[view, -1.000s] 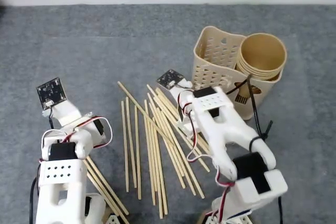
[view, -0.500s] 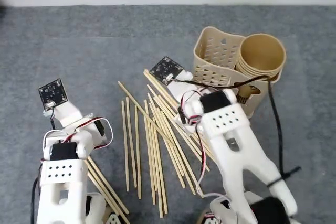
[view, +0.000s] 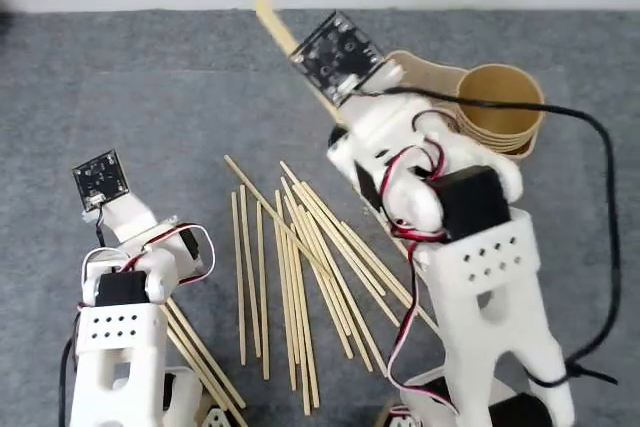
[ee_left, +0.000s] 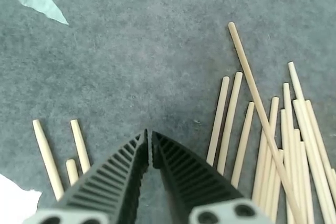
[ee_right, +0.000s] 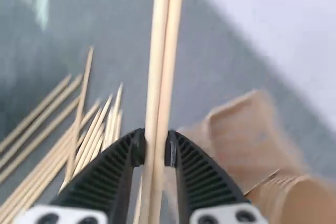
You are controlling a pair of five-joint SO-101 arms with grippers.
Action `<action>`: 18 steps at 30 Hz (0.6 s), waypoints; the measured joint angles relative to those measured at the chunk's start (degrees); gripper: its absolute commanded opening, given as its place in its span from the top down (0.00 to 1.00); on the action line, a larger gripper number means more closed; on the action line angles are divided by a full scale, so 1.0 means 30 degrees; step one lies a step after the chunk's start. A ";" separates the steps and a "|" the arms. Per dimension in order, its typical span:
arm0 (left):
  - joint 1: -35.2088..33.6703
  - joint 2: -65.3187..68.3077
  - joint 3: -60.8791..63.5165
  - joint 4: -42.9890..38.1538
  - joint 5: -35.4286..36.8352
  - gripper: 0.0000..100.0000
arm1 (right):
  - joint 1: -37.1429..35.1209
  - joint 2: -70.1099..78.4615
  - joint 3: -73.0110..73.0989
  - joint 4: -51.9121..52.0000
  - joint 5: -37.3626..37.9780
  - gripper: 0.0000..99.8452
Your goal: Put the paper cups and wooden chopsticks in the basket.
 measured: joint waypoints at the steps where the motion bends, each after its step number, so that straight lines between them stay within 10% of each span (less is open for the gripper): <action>1: 0.0000 0.0000 0.0000 0.0000 0.0000 0.99 | 0.0234 0.0000 -0.0117 -0.0615 0.0000 0.99; 18: 0.0000 0.0000 0.0029 0.0000 0.0000 0.99 | 0.4366 -0.0205 0.9026 -1.5941 -0.2198 0.99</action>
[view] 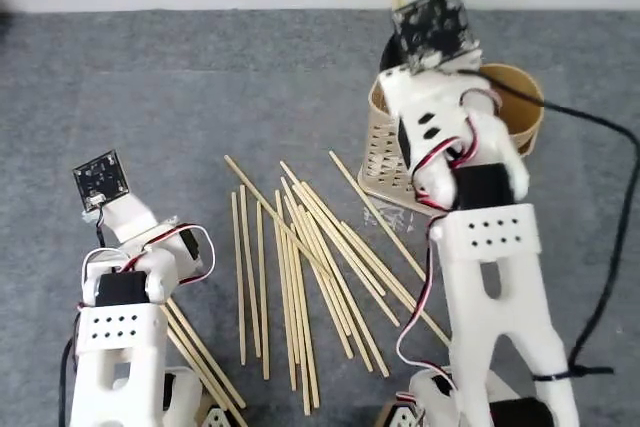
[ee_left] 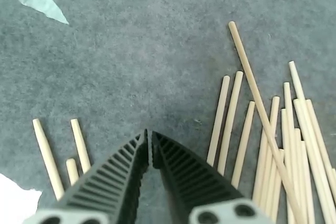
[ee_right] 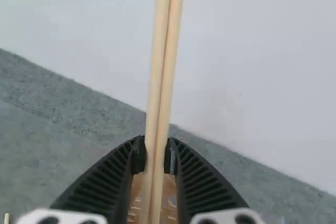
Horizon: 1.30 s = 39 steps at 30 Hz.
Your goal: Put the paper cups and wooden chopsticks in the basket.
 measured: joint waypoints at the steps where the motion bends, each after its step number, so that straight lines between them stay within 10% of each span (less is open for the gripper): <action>1: 0.0000 0.0000 0.0000 0.0000 0.0000 0.99 | -0.0029 0.0000 0.0938 -0.0762 -0.0059 0.99; 11: 0.0000 0.0000 0.0000 0.0000 0.0000 0.99 | 0.0264 -0.0498 0.3634 -0.3311 -0.0059 0.82; 31: 0.0000 0.0000 0.0381 -0.1172 0.0000 0.99 | -0.2549 -0.7707 0.5949 1.1546 -0.1377 0.97; 39: 0.2051 0.0000 -0.4103 0.4777 -0.0088 0.99 | -0.2549 -0.7707 0.9817 1.1223 -0.1377 0.97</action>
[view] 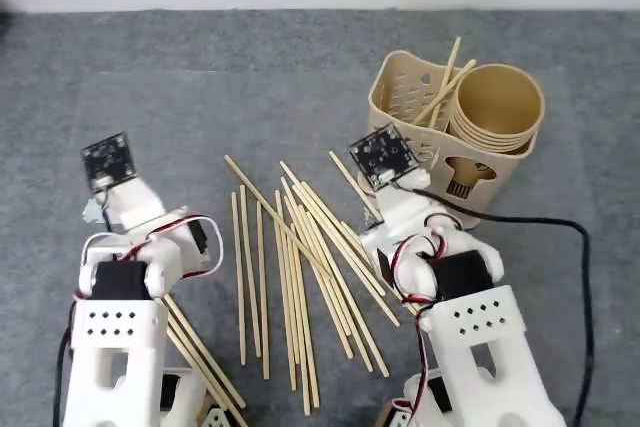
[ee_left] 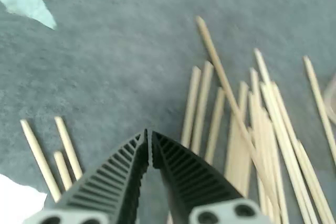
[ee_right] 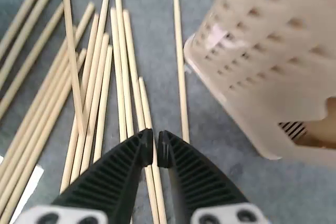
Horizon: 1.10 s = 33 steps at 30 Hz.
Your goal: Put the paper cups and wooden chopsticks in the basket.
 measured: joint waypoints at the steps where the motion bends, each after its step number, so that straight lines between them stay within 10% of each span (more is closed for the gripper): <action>1: 0.0440 0.0000 -0.0527 0.0674 0.0000 0.99 | 0.0117 0.0000 0.0352 -0.0293 0.0000 0.97; 10: 0.2755 0.1377 -0.2139 0.1788 0.0059 0.99 | 0.2256 0.0000 0.2227 -0.2725 0.0000 0.97; 33: 0.2901 2.0923 -1.0872 0.0586 0.0293 0.82 | 0.2286 0.0000 0.2256 -0.2784 0.0000 0.97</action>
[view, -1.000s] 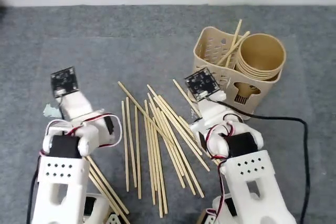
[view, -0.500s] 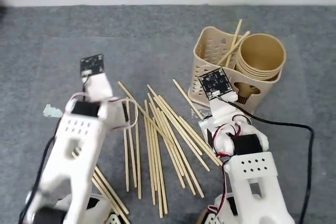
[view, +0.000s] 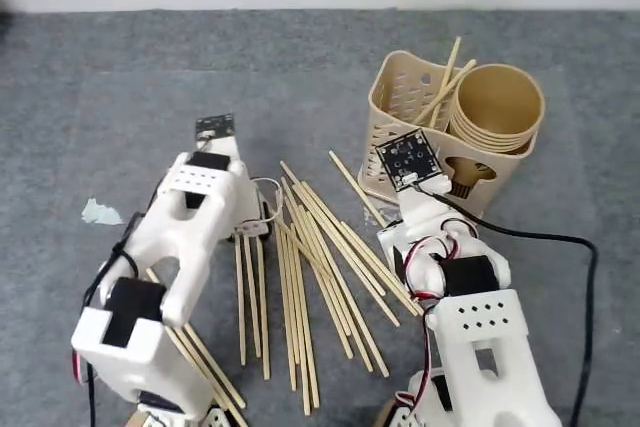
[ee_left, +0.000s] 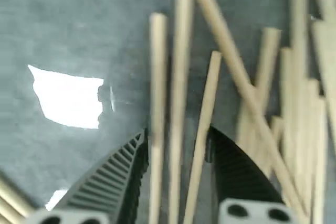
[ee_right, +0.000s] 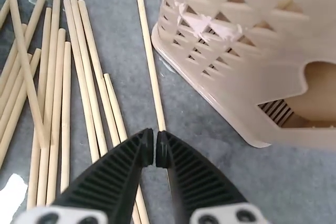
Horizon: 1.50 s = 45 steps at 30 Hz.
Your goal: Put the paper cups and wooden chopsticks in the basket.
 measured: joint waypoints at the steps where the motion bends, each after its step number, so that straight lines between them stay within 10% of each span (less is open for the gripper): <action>1: -0.0147 0.0176 0.0000 -0.0059 0.0000 0.82 | 0.0000 0.0000 0.0000 0.0000 0.0000 0.97; 9: -0.0352 0.0879 -0.0293 -0.0352 -0.0059 0.83 | 0.0000 0.0000 0.0000 0.0000 0.0000 0.97; 14: 0.0147 0.1084 -0.0410 -0.0967 -0.0059 1.00 | 0.0000 0.0000 0.0000 0.0000 0.0000 0.97; 31: 0.0498 0.1436 -0.1084 -0.1084 0.0059 0.99 | 0.0000 -0.0029 0.0000 0.0000 0.0000 0.97; 45: 0.0733 0.1553 -0.6447 0.4806 0.0000 0.99 | 0.0059 -0.0029 0.0000 0.0000 0.0000 0.97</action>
